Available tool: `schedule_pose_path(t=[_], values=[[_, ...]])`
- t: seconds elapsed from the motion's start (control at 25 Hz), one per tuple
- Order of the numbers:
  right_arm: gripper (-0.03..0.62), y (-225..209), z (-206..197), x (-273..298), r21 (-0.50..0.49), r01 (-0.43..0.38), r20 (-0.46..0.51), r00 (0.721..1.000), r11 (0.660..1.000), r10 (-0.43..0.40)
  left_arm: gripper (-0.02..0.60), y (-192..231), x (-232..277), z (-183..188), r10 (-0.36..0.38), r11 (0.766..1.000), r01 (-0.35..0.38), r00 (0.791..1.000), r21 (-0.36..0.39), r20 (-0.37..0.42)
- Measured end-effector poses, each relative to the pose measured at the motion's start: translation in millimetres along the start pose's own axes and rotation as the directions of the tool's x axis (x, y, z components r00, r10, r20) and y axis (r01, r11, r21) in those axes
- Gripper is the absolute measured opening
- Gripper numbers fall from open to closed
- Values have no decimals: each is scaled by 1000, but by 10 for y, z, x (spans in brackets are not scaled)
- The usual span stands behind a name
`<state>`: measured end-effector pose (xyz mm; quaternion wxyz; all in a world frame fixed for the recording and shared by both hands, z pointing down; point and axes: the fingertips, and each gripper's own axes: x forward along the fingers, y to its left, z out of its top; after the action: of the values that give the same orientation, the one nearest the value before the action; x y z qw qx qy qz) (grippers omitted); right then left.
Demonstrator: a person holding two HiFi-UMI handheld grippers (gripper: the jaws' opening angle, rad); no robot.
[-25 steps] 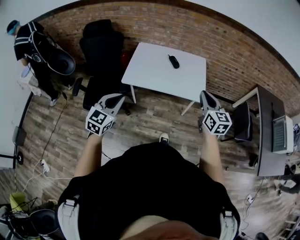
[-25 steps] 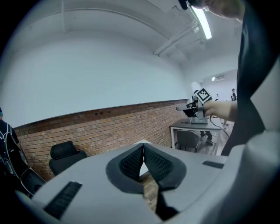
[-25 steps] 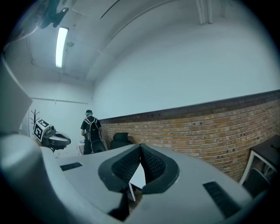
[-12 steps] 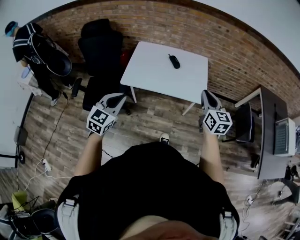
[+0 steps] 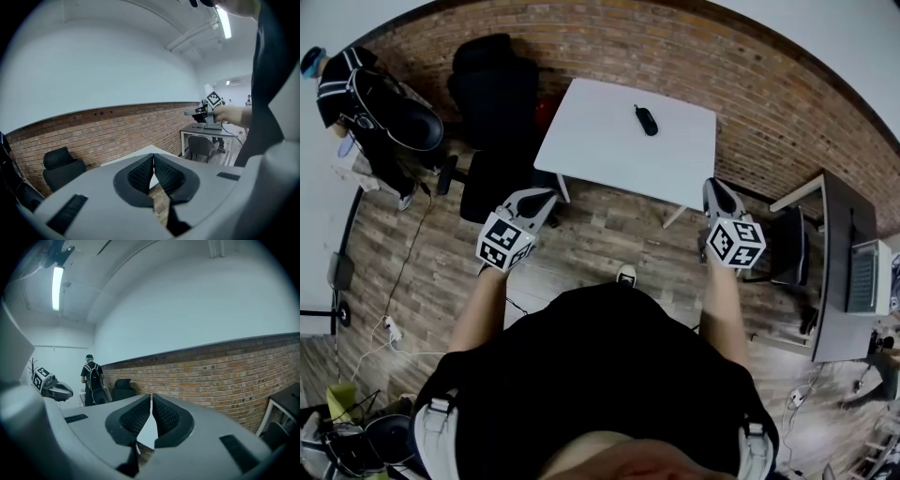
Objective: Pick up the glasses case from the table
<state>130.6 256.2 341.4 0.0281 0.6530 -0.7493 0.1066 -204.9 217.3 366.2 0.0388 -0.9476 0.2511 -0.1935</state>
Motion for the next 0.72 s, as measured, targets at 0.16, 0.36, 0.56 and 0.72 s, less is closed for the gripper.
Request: schedule_pose_path(t=[0.16, 0.36, 0.56, 0.72], values=[[15, -98, -19, 128, -4, -4, -14, 1000, 1000, 4, 9, 100, 126, -11, 5, 1000, -5, 1000, -8, -9], [15, -245, -2, 243, 1, 0, -20, 1000, 1000, 0, 9, 177, 272, 8, 6, 1000, -6, 1000, -18, -16], [15, -371, -6, 372, 5, 2, -27, 1000, 1000, -2, 9, 187, 450, -2, -9, 1000, 8, 999, -22, -35], [15, -533, -31, 503, 12, 5, -33, 999, 1000, -5, 9, 230, 614, 5, -9, 1000, 7, 999, -23, -46]])
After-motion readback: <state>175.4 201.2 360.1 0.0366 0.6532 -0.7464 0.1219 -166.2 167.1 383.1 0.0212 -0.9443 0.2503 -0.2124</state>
